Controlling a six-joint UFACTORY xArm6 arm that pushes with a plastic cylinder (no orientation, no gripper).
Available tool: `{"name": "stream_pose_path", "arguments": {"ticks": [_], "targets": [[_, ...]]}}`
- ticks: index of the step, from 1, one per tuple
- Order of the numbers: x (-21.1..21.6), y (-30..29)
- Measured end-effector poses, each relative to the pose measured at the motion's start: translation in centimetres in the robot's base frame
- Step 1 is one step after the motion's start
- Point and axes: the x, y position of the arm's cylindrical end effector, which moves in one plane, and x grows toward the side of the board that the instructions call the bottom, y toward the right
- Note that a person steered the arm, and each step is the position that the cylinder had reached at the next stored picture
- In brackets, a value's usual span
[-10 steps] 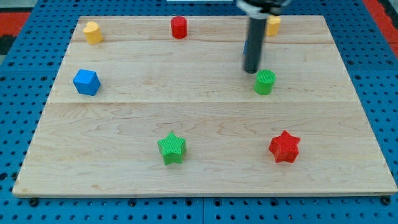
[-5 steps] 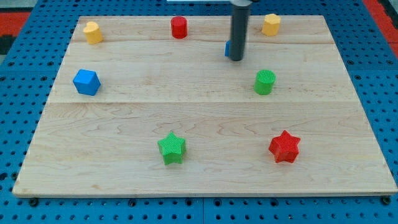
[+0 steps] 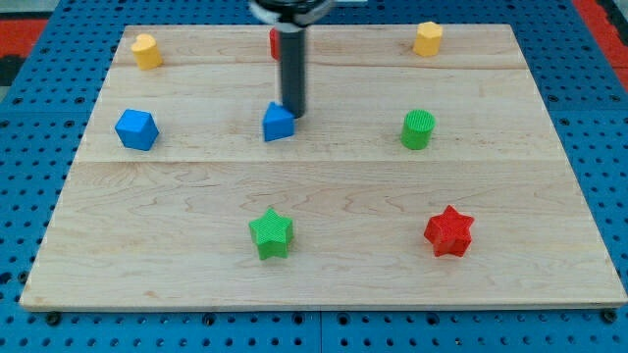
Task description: Move the blue triangle below the blue cube
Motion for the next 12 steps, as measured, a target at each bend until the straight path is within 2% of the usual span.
{"name": "stream_pose_path", "arguments": {"ticks": [1,2,3,4,5,6,7,8,9,10,11,12], "targets": [[2.6,-6.2],[7.2,-7.5],[2.9,-4.3],[5.4,-0.5],[8.3,-5.7],[6.8,-10.3],[8.4,-13.3],[10.1,-14.2],[7.8,-7.4],[10.3,-9.9],[10.3,-16.1],[12.1,-16.6]]}}
